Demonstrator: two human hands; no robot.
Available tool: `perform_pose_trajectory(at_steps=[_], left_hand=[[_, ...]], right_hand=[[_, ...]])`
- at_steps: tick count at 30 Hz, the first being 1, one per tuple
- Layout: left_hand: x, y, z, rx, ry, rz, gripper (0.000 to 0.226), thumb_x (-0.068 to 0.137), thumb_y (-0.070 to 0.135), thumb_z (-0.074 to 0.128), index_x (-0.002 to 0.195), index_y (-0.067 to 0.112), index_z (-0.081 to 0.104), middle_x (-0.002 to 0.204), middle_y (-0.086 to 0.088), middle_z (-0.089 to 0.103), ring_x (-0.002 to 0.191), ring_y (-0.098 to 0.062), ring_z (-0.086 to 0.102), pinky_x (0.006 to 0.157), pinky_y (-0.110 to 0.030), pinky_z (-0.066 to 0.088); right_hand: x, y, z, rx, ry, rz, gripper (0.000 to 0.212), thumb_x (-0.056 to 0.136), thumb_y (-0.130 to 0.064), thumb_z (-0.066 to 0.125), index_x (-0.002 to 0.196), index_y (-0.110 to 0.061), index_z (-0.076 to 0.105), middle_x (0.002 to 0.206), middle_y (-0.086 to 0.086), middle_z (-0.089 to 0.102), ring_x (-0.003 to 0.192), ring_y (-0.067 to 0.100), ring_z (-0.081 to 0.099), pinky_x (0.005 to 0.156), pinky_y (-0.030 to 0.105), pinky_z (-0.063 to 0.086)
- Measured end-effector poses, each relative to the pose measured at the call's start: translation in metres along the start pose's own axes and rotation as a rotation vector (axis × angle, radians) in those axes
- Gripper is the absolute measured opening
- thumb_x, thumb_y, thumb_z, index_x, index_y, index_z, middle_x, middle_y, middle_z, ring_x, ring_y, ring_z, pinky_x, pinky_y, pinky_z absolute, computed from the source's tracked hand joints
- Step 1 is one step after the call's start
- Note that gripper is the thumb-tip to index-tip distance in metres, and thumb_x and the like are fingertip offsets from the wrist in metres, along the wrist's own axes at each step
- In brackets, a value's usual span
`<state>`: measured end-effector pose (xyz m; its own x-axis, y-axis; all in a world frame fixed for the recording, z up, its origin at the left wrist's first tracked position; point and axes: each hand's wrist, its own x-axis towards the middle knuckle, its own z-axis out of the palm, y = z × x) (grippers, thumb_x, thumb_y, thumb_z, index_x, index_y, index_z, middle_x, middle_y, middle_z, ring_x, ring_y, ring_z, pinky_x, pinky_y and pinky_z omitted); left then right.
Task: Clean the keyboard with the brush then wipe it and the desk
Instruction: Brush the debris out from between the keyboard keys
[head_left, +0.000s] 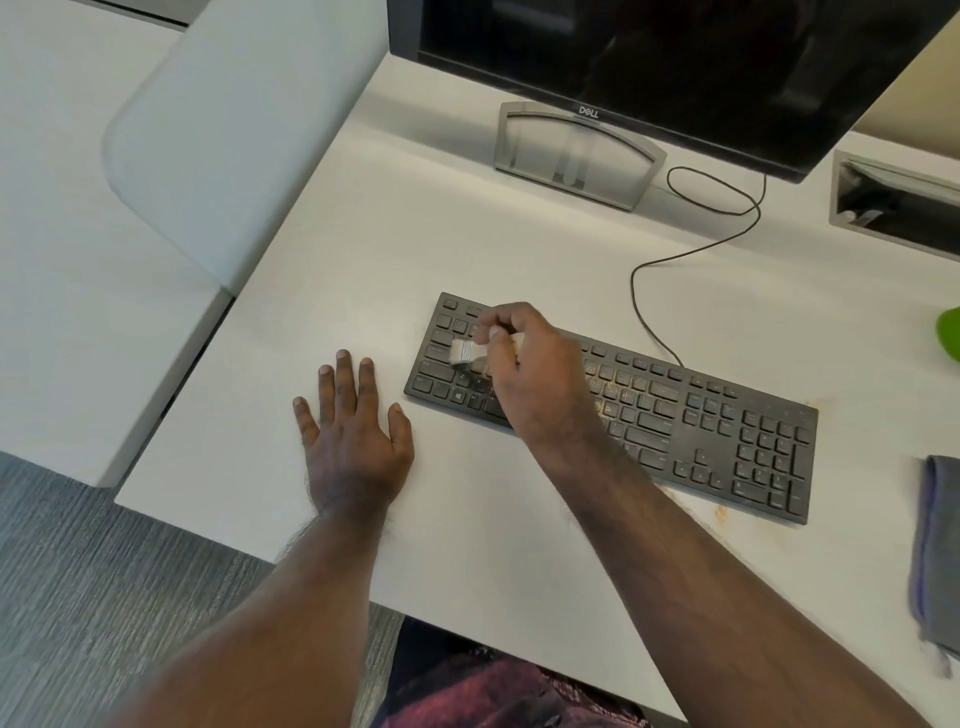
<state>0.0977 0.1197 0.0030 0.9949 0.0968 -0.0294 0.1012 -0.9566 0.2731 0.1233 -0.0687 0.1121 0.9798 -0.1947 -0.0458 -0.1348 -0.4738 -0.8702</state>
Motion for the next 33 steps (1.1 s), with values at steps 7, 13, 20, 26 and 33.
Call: perform_pose_trajectory(at_steps=[7, 13, 20, 26, 33], left_hand=[[0.0, 0.001, -0.002, 0.015, -0.011, 0.002, 0.073, 0.095, 0.045, 0.025, 0.162, 0.017, 0.023, 0.171, -0.003, 0.011, 0.158, -0.024, 0.009, 0.127, -0.053, 0.004], [0.0, 0.001, -0.002, 0.013, -0.009, 0.003, 0.073, 0.095, 0.045, 0.025, 0.162, 0.017, 0.023, 0.171, -0.003, 0.011, 0.158, -0.024, 0.009, 0.127, -0.054, 0.004], [0.0, 0.001, -0.002, 0.017, -0.006, 0.0, 0.073, 0.095, 0.045, 0.026, 0.162, 0.016, 0.026, 0.171, -0.003, 0.012, 0.158, -0.024, 0.01, 0.127, -0.054, 0.005], [0.0, 0.002, -0.003, 0.024, -0.021, 0.0, 0.074, 0.095, 0.046, 0.024, 0.163, 0.018, 0.022, 0.172, -0.002, 0.008, 0.158, -0.023, 0.007, 0.127, -0.052, 0.002], [0.0, 0.001, -0.002, 0.021, -0.009, -0.001, 0.073, 0.095, 0.045, 0.026, 0.162, 0.016, 0.024, 0.171, -0.003, 0.011, 0.158, -0.024, 0.01, 0.127, -0.053, 0.003]], right_hand=[[-0.002, -0.006, -0.002, -0.105, -0.097, -0.014, 0.018, 0.099, -0.018, 0.05, 0.104, -0.022, 0.066, 0.09, -0.013, 0.071, 0.065, -0.004, 0.06, 0.052, 0.011, 0.043], [0.002, -0.011, -0.005, -0.206, -0.169, -0.054, 0.014, 0.099, -0.029, 0.053, 0.105, -0.033, 0.065, 0.094, -0.014, 0.073, 0.078, 0.001, 0.065, 0.064, 0.026, 0.055], [0.014, -0.019, 0.019, -0.075, -0.27, -0.136, 0.017, 0.097, -0.017, 0.058, 0.106, -0.024, 0.07, 0.102, -0.013, 0.072, 0.095, 0.001, 0.065, 0.085, 0.026, 0.054], [0.017, -0.02, 0.003, -0.097, -0.12, -0.096, 0.016, 0.098, -0.024, 0.054, 0.105, -0.03, 0.067, 0.09, -0.019, 0.071, 0.067, -0.009, 0.06, 0.058, 0.017, 0.046], [0.008, -0.014, 0.014, -0.092, -0.239, -0.136, 0.016, 0.097, -0.023, 0.058, 0.106, -0.028, 0.07, 0.096, -0.014, 0.072, 0.084, -0.001, 0.064, 0.074, 0.024, 0.054]])
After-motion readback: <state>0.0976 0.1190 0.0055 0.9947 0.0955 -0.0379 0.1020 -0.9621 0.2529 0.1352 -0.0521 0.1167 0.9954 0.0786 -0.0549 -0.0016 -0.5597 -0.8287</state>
